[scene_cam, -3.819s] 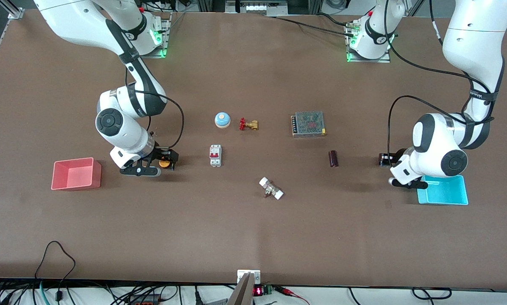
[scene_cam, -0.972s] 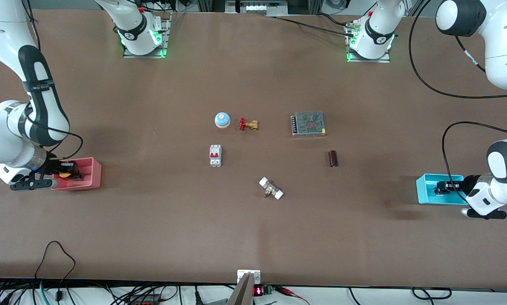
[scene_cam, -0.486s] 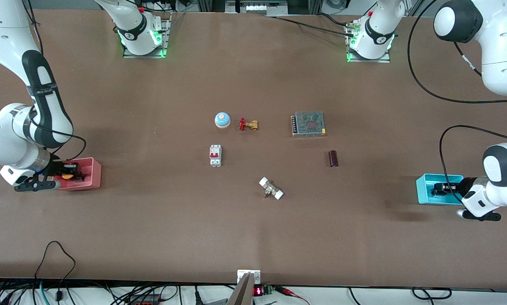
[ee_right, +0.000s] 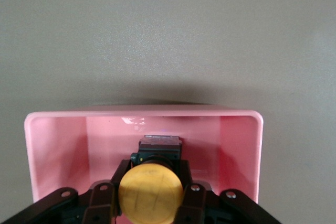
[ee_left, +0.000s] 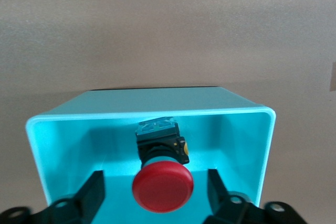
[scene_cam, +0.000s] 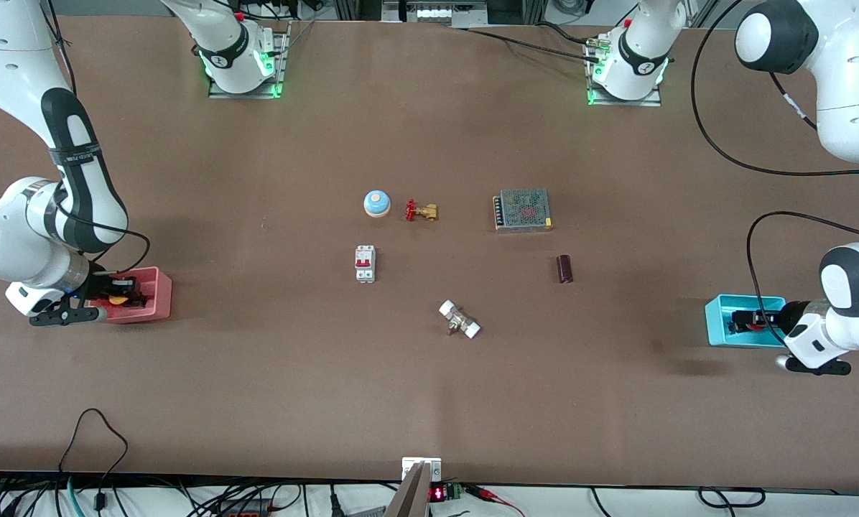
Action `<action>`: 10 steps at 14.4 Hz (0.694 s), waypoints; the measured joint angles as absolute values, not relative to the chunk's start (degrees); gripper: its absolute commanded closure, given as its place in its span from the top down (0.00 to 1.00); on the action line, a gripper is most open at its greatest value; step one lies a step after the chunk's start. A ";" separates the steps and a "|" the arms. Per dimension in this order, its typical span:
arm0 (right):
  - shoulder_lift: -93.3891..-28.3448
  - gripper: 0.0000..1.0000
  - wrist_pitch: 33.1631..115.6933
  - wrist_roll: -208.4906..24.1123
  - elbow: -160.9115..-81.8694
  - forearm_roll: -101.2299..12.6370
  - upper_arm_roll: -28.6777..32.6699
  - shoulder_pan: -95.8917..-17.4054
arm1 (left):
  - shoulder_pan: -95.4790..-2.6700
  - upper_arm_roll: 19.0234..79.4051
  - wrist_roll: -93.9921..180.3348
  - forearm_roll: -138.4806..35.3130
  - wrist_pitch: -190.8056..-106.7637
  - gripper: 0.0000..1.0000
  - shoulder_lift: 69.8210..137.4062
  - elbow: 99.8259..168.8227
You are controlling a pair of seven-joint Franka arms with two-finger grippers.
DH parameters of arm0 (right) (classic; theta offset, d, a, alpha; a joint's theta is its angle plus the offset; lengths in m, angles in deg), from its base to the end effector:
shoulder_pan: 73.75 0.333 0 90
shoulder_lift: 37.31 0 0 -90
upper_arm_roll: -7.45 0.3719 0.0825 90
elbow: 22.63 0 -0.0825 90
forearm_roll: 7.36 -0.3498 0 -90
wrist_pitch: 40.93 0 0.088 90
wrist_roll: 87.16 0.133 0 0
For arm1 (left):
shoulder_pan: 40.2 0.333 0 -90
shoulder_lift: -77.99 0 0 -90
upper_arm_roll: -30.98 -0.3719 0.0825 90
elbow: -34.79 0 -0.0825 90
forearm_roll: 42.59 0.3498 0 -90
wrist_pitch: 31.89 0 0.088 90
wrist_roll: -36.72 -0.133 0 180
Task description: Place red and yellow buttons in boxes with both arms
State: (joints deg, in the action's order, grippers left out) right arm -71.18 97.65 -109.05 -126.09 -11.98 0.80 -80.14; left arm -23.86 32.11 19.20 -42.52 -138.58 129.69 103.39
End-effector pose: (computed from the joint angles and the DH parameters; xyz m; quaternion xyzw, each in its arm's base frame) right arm 0.6498 -0.1398 0.2656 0.9982 0.0575 0.0113 0.0089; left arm 0.7138 0.1985 0.2436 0.9928 -0.0175 -0.1115 0.0406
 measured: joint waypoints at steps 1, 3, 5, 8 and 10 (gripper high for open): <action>-71.22 0.58 97.67 -109.05 -126.06 -12.01 0.84 -80.14 | -23.65 32.19 19.17 -42.52 -138.58 1.00 129.52 103.01; -71.33 0.62 97.74 -109.05 -126.02 -12.03 0.96 -80.13 | -23.54 32.54 19.08 -42.51 -138.27 1.00 127.63 102.34; -71.34 0.71 97.79 -109.05 -125.98 -12.05 1.01 -80.12 | -23.67 33.49 19.06 -42.51 -136.43 1.00 123.32 102.87; -71.32 1.00 97.84 -109.05 -125.63 -12.06 1.08 -80.03 | -24.56 34.36 19.06 -42.51 -135.00 1.00 114.88 106.48; -70.70 1.00 97.23 -109.08 -124.36 -12.06 1.16 -79.53 | -26.11 34.69 19.12 -42.51 -133.51 1.00 109.23 109.49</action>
State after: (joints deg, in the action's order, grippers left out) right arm -70.70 97.23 -109.08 -124.36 -12.06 1.16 -79.53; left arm -26.11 34.69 19.12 -42.51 -133.51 109.23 109.49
